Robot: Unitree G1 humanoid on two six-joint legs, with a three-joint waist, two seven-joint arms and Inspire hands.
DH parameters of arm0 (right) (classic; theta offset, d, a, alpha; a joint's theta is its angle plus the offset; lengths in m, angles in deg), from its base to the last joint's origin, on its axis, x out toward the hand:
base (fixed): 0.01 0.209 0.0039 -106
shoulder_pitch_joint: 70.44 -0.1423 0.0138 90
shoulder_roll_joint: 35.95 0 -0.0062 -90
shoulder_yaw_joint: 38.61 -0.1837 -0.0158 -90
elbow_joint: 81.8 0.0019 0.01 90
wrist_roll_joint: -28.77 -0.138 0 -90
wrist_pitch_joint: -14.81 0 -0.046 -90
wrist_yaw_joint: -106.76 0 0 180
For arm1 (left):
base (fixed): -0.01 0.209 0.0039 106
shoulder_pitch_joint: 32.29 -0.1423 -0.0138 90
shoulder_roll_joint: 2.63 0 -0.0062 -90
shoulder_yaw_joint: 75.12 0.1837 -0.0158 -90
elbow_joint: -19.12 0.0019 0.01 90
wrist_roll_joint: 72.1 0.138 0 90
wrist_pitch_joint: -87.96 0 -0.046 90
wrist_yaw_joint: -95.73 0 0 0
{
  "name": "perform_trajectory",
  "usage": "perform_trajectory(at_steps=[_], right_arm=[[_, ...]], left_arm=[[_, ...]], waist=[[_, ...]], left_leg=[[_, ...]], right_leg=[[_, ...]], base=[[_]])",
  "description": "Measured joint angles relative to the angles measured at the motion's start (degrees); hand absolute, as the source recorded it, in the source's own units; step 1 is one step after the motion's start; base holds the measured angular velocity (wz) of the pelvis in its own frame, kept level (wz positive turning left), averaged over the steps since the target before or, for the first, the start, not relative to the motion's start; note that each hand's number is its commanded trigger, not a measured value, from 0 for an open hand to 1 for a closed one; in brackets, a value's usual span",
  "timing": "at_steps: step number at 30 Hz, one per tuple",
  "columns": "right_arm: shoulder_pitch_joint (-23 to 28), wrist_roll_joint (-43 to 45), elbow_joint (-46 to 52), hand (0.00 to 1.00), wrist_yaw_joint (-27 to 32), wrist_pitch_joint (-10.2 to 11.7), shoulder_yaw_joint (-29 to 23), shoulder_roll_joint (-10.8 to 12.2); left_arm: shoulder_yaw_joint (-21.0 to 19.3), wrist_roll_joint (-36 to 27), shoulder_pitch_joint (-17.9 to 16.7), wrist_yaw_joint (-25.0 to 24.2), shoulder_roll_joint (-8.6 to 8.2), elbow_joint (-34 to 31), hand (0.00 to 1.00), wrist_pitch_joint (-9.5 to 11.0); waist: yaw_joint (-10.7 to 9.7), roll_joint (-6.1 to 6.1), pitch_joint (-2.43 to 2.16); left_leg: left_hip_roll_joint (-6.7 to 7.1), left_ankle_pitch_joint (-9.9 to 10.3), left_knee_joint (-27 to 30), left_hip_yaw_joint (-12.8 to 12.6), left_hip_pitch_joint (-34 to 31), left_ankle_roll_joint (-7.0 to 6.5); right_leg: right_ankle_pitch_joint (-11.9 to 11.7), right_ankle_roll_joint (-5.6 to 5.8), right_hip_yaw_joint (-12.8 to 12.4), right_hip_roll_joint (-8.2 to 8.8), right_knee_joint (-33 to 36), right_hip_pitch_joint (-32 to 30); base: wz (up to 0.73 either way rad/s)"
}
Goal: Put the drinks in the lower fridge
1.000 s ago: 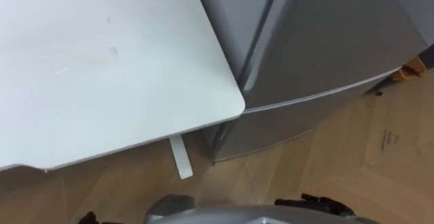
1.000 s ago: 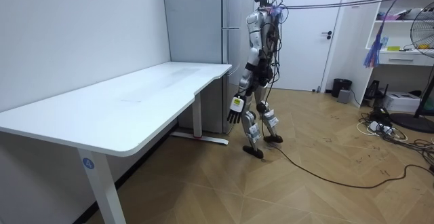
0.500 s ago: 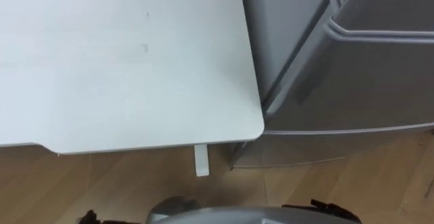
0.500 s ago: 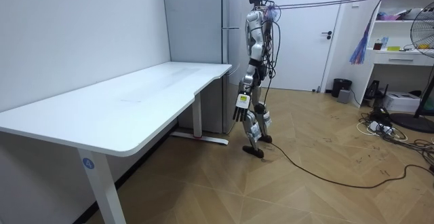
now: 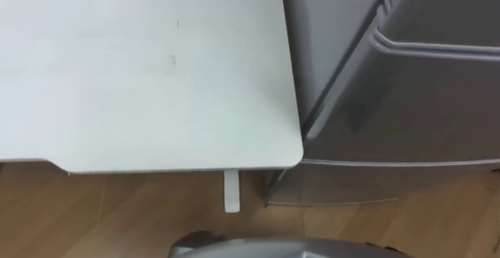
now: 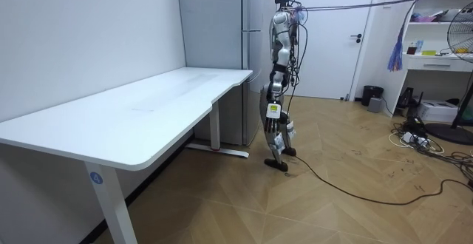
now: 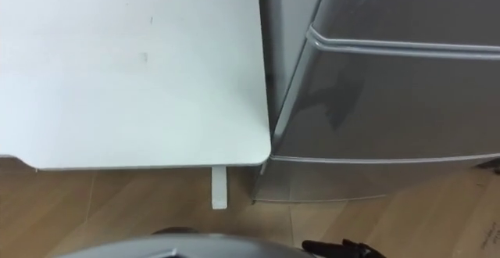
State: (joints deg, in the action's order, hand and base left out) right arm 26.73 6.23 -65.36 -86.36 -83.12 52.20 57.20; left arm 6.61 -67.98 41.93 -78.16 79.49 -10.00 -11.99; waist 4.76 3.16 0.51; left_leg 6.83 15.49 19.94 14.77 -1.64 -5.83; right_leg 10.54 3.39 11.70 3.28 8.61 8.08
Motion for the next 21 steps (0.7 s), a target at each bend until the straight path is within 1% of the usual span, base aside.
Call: perform_trajectory(at_steps=[2, 4, 6, 8, 10, 14, 17, 19, 21], right_arm=[[-0.23, 0.33, 0.01, 0.0, 0.32, -0.69, -0.54, 0.0], [-0.44, 0.76, 0.05, 0.0, 0.91, -0.99, -0.51, 0.0], [-0.45, 0.79, 0.08, 0.0, 1.42, -1.31, -0.51, 0.03], [-0.63, 0.86, 0.15, 0.0, 1.79, -1.62, -0.46, 0.03], [-1.05, 1.9, 0.14, 0.0, 2.01, -1.72, -0.44, 0.03], [-2.15, 2.83, 0.03, 0.0, 2.49, -1.59, -0.3, 0.37], [-2.52, 2.85, -0.02, 0.0, 2.6, -1.44, -0.23, 0.54], [-2.53, 2.88, 0.01, 0.0, 2.59, -1.42, 0.07, 0.54], [-2.65, 3.09, -0.02, 0.0, 2.6, -1.38, 0.18, 0.53]], left_arm=[[-0.29, 0.09, -0.02, -0.35, -0.45, 0.01, 0.0, -0.1], [-0.53, 0.1, 0.0, -0.61, -0.76, 0.02, 0.0, -0.58], [-0.52, 0.1, 0.05, -0.6, -0.85, -0.03, 0.0, -0.83], [-0.51, 0.11, 0.3, -0.61, -0.95, -0.03, 0.0, -0.88], [-0.53, 0.11, 1.01, -0.68, -0.93, 0.86, 0.0, -0.91], [-0.5, 0.05, 1.24, -0.65, -0.97, 1.47, 0.0, -0.83], [-0.55, 0.05, 1.25, -0.65, -0.98, 1.93, 0.0, -0.83], [-0.63, 0.06, 1.7, -0.67, -0.98, 2.16, 0.0, -0.83], [-0.64, 0.11, 1.62, -0.67, -0.95, 2.18, 0.0, -0.82]], waist=[[0.0, -0.27, -0.07], [-0.04, -0.42, -0.12], [-0.39, -0.5, -0.18], [-0.4, -0.38, -0.14], [-0.62, -0.63, -0.23], [-0.97, -0.46, -0.12], [-1.27, -0.26, -0.03], [-1.28, -0.27, -0.06], [-1.25, -0.23, -0.09]], left_leg=[[-0.15, 0.31, 0.99, 0.26, -0.78, 0.33], [-0.05, 0.51, 1.74, 0.73, -1.13, 0.69], [-0.05, 0.47, 1.85, 1.21, -1.02, 0.93], [-0.08, 0.39, 2.0, 1.16, -0.99, 1.09], [0.06, 0.47, 2.77, 1.2, -1.62, 1.36], [0.15, 0.27, 2.85, 1.14, -1.7, 1.6], [0.07, 0.27, 2.9, 0.11, -1.76, 1.6], [-0.44, 0.27, 2.9, -2.11, -2.01, 1.59], [-0.42, 0.24, 2.87, -2.57, -2.14, 1.52]], right_leg=[[0.02, -0.03, 0.45, -0.27, 0.0, 0.0], [0.1, -0.17, 1.91, -0.44, 0.0, 0.24], [0.15, -0.25, 2.84, -0.47, 0.0, 0.71], [0.31, -0.49, 3.3, -0.46, 0.01, 0.98], [0.52, -0.81, 4.22, -0.49, 0.03, 1.02], [0.66, -0.92, 4.3, -0.43, 0.01, 1.22], [0.99, -0.99, 4.27, -0.24, -0.02, 1.29], [1.34, -0.86, 4.19, -0.01, 0.02, 1.3], [1.44, -0.7, 4.27, 0.13, 0.01, 1.18]], base=[[0.23], [0.13], [0.19], [0.13], [0.13], [0.08], [0.0], [0.04], [0.02]])
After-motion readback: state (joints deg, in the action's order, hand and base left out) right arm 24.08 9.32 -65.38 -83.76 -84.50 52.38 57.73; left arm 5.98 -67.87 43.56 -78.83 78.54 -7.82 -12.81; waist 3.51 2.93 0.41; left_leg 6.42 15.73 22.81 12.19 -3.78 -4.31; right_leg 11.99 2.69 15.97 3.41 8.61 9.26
